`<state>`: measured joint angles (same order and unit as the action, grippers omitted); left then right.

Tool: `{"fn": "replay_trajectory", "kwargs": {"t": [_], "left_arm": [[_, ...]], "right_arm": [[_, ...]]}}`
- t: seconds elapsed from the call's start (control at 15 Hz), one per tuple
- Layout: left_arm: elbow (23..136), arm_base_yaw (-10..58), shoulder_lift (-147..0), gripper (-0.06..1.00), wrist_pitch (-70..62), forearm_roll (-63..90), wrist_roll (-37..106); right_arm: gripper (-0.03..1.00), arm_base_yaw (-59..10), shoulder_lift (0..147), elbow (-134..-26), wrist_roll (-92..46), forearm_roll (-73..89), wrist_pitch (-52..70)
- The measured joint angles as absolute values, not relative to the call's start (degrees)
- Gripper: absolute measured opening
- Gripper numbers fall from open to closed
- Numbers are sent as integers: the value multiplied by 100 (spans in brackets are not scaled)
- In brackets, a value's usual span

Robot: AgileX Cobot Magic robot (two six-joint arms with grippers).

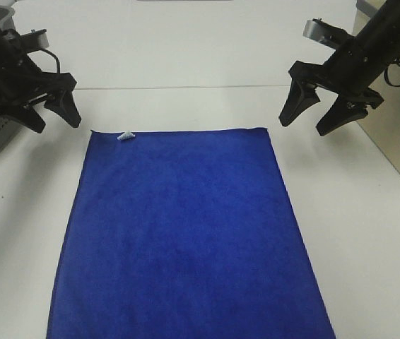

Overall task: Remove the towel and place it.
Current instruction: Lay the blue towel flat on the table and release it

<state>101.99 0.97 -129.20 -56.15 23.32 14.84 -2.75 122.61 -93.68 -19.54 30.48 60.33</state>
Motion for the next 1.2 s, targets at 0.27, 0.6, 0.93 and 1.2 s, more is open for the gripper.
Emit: {"fn": "replay_trajectory", "kwargs": {"t": [0.27, 0.6, 0.93, 1.2], "left_arm": [[10290, 97, -13344, 69, -4979, 2521, 1484], [10353, 241, -13642, 69, -4836, 2641, 1702], [10456, 292, -13820, 69, -4727, 2750, 1719], [10485, 292, -13837, 69, -4727, 2767, 1719]], "right_arm": [[76, -275, 13281, -10800, -1725, 2813, 6028], [76, -275, 13854, -11230, -1650, 2722, 5861], [76, -275, 14100, -11253, -1650, 2618, 5712], [76, -281, 14135, -11270, -1650, 2618, 5632]]}}
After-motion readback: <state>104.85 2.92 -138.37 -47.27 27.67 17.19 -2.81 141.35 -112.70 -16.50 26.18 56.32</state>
